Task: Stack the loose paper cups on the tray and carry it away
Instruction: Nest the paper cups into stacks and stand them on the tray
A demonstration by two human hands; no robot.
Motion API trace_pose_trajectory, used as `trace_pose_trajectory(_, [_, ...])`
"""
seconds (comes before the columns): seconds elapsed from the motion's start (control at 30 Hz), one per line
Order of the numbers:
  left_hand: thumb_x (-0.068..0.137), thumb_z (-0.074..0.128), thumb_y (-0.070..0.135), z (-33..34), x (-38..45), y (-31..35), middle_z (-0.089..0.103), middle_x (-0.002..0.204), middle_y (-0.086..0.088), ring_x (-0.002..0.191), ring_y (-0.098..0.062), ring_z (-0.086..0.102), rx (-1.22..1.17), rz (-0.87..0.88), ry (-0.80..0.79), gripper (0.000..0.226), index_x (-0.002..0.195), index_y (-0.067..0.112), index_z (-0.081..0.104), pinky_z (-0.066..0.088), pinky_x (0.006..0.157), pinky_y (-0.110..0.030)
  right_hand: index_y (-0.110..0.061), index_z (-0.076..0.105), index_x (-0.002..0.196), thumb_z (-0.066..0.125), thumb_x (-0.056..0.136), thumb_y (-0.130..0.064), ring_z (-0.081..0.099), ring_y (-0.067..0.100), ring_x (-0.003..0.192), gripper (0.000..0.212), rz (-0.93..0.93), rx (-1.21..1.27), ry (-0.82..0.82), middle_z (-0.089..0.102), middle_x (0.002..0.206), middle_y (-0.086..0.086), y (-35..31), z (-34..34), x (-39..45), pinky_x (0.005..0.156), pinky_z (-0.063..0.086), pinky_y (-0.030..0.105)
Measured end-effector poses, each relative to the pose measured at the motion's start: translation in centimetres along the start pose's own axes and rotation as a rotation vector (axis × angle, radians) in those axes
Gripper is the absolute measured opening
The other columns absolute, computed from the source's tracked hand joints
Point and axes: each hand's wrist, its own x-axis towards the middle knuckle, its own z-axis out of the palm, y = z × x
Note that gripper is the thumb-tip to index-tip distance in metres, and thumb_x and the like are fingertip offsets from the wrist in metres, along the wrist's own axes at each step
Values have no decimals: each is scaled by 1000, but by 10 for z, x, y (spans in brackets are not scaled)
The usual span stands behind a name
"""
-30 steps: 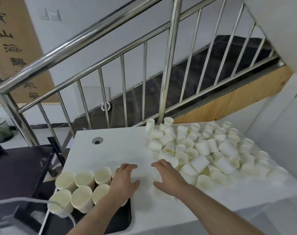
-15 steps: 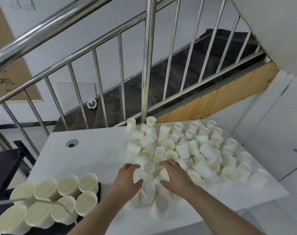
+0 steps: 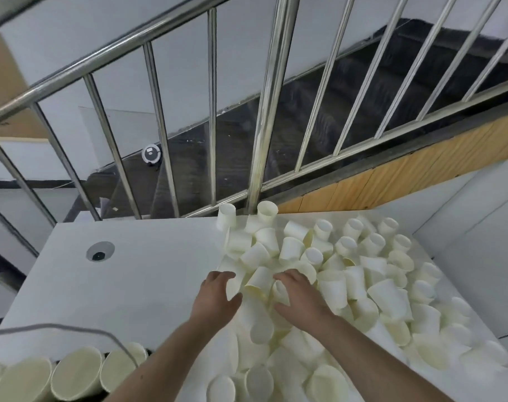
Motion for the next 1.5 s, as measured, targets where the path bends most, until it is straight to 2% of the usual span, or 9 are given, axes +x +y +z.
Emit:
trace_pose_trajectory(0.23, [89, 59, 30, 9, 42, -17, 35, 139, -2, 115, -19, 54, -29, -114, -11, 56, 139, 21, 38, 47, 90, -31, -23, 39, 143, 58, 93, -35, 40, 13, 128, 55, -20, 26, -36, 37, 142, -7, -6, 11, 53, 101, 40, 28])
trace_pose_trajectory(0.43, [90, 57, 24, 24, 66, -25, 37, 135, -10, 105, -22, 56, -200, -284, -3, 54, 138, 14, 36, 42, 89, -27, -20, 40, 142, 57, 93, -33, 40, 15, 128, 52, -44, 45, -90, 38, 142, -6, -10, 21, 81, 103, 39, 30])
trace_pose_trajectory(0.57, [92, 53, 23, 31, 73, -30, 37, 127, -10, 79, -16, 57, -297, -368, 10, 37, 127, 13, 46, 45, 83, -28, -17, 40, 144, 54, 94, -30, 41, 17, 130, 54, -107, 60, -122, 42, 144, -3, -19, 29, 98, 106, 34, 26])
trace_pose_trajectory(0.77, [91, 56, 33, 36, 80, -37, 42, 117, -6, 81, -21, 59, -351, -414, 30, 19, 97, 15, 54, 51, 82, -36, -14, 43, 142, 58, 93, -28, 42, 23, 130, 53, -157, 60, -173, 46, 140, 2, -26, 40, 108, 107, 35, 30])
trace_pose_trajectory(0.97, [82, 68, 31, 33, 77, -38, 55, 104, -4, 88, -11, 49, -271, -203, 113, 24, 71, 20, 50, 36, 66, -13, -16, 41, 144, 56, 94, -26, 38, 17, 135, 53, -179, 83, -152, 41, 145, -2, -22, 38, 104, 110, 32, 28])
trace_pose_trajectory(1.07, [77, 73, 26, 29, 70, -37, 50, 109, 4, 97, -12, 49, -146, -88, 145, 22, 80, 19, 53, 39, 73, -18, -19, 44, 141, 55, 95, -28, 39, 14, 132, 49, -143, 121, -84, 42, 143, -6, -17, 36, 104, 106, 36, 27])
trace_pose_trajectory(1.2, [77, 71, 26, 23, 64, -39, 40, 118, 8, 98, -16, 52, 41, -58, 114, 33, 102, 20, 51, 42, 63, -22, -19, 47, 136, 55, 95, -29, 40, 16, 129, 43, 6, 158, 84, 43, 138, -6, -7, 30, 113, 100, 44, 31])
trace_pose_trajectory(1.3, [79, 67, 28, 21, 63, -42, 38, 126, 7, 104, -16, 49, 159, -42, 88, 42, 116, 21, 47, 42, 63, -21, -18, 47, 137, 55, 95, -30, 39, 18, 128, 45, 136, 196, 171, 44, 137, -2, 1, 25, 127, 97, 45, 33])
trace_pose_trajectory(1.5, [78, 67, 27, 22, 64, -49, 34, 135, 6, 116, -17, 46, 161, -61, 55, 61, 132, 24, 38, 48, 75, -25, -14, 52, 131, 62, 91, -30, 51, 23, 115, 45, 301, 284, 146, 58, 124, 3, 7, 27, 150, 92, 47, 35])
